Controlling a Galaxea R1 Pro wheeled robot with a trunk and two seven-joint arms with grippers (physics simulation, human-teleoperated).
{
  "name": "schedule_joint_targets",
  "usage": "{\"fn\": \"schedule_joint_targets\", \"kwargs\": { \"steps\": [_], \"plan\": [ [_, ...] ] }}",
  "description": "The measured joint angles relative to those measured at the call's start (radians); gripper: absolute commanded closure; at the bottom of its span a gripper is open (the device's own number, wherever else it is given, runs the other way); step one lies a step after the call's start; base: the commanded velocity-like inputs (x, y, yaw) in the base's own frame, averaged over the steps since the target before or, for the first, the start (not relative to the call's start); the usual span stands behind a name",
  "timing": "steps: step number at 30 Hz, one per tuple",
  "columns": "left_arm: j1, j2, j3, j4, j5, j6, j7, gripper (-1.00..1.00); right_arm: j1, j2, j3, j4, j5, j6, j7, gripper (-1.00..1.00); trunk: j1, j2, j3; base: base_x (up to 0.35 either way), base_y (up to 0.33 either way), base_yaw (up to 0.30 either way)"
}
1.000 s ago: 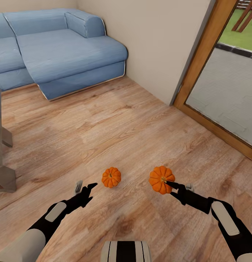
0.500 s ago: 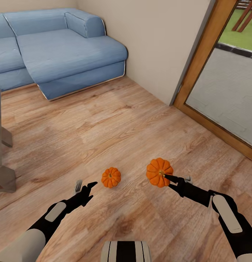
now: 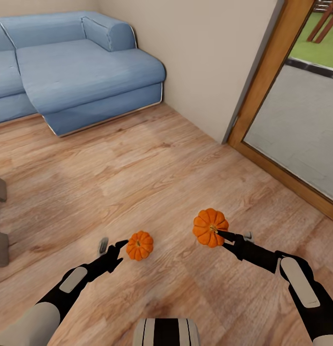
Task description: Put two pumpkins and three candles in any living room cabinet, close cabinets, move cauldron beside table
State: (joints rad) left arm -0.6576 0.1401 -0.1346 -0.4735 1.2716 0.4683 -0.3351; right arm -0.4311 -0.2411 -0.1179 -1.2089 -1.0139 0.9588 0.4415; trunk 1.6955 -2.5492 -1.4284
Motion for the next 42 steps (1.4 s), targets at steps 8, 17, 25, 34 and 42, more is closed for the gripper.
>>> {"fn": "schedule_joint_targets", "kwargs": {
  "steps": [8, 17, 25, 34, 42],
  "plan": [
    [0.000, 0.000, 0.003, 0.000, 0.000, -0.001, 0.000, -1.00, 0.000, 0.000, 0.002, 0.000, 0.000, 0.000, -0.001, 1.00, 0.000, 0.000, 0.000, 0.112, 0.033, 0.000],
    [0.000, 0.000, 0.003, 0.000, 0.000, -0.001, 0.000, -1.00, 0.000, 0.000, 0.003, 0.001, 0.001, 0.000, -0.001, 1.00, 0.000, 0.000, 0.000, 0.027, 0.032, 0.000],
    [0.000, 0.000, 0.004, 0.001, 0.000, -0.002, 0.005, -1.00, 0.000, 0.000, 0.003, 0.001, 0.000, 0.000, -0.001, 1.00, 0.000, 0.000, 0.000, 0.011, 0.018, 0.000],
    [0.000, 0.000, 0.004, 0.001, 0.000, -0.003, 0.010, -1.00, 0.000, 0.000, 0.003, 0.001, 0.000, 0.000, -0.001, 1.00, 0.000, 0.000, 0.000, 0.000, 0.001, 0.000],
    [0.000, -0.002, 0.003, 0.004, 0.000, -0.019, 0.014, -1.00, 0.000, 0.000, 0.003, 0.001, -0.001, 0.000, -0.001, 1.00, 0.002, -0.001, -0.015, 0.000, 0.000, 0.000]
  ]
}}
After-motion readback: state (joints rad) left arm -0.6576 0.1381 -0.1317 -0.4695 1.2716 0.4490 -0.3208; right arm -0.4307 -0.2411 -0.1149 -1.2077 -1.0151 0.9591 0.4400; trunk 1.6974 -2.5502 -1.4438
